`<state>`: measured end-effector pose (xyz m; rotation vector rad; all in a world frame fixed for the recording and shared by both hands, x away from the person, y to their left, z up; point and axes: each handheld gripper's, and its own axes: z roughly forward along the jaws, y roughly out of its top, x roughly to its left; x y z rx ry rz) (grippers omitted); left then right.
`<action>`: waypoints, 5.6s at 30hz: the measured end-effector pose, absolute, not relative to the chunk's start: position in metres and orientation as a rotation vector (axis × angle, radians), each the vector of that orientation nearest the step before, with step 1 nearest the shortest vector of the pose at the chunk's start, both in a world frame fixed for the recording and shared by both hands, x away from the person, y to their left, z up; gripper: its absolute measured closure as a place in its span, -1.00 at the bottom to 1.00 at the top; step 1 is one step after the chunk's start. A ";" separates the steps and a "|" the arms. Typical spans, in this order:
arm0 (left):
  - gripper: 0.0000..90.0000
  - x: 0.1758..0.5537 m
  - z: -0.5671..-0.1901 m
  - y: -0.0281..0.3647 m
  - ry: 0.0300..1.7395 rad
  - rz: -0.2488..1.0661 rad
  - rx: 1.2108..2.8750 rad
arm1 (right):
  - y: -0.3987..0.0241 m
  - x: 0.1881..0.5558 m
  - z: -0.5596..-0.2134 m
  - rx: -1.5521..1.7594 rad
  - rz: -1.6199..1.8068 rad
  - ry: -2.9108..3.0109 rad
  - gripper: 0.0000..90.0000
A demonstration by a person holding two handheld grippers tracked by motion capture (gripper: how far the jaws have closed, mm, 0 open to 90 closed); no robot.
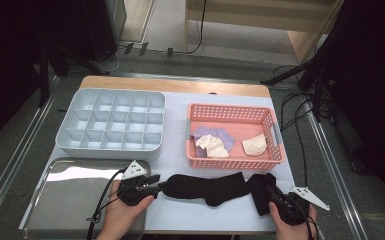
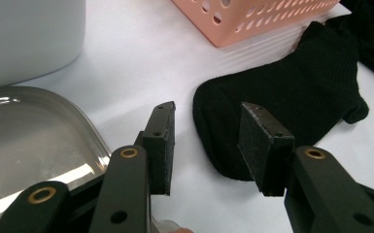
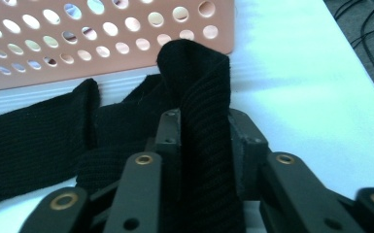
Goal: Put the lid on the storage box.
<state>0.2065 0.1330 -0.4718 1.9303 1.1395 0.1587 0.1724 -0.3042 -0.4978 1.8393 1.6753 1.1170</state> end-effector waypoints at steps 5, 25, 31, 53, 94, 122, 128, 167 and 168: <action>0.30 0.206 -0.473 0.132 1.131 0.153 1.940 | -0.301 0.172 -0.497 1.829 1.114 1.681 0.79; 0.31 0.206 -0.474 0.131 1.132 0.149 1.943 | -0.283 0.152 -0.447 1.673 1.399 1.547 0.82; 0.32 0.206 -0.475 0.130 1.134 0.146 1.945 | -0.260 0.150 -0.435 1.614 1.522 1.599 0.82; 0.30 0.204 -0.472 0.134 1.125 0.136 1.924 | -0.178 0.171 -0.482 1.555 1.467 1.800 0.32; 0.29 0.203 -0.470 0.136 1.122 0.133 1.911 | -0.208 0.144 -0.471 1.537 1.548 1.787 0.86; 0.29 0.203 -0.470 0.135 1.124 0.126 1.909 | -0.188 0.187 -0.474 1.576 1.374 1.866 0.23; 0.29 0.203 -0.471 0.136 1.130 0.127 1.911 | -0.167 0.203 -0.489 1.593 1.281 1.952 0.39; 0.27 0.203 -0.470 0.138 1.133 0.129 1.896 | -0.154 0.183 -0.451 1.272 1.491 1.903 0.91; 0.27 0.203 -0.470 0.138 1.133 0.129 1.892 | -0.152 0.182 -0.454 1.270 1.488 1.921 0.91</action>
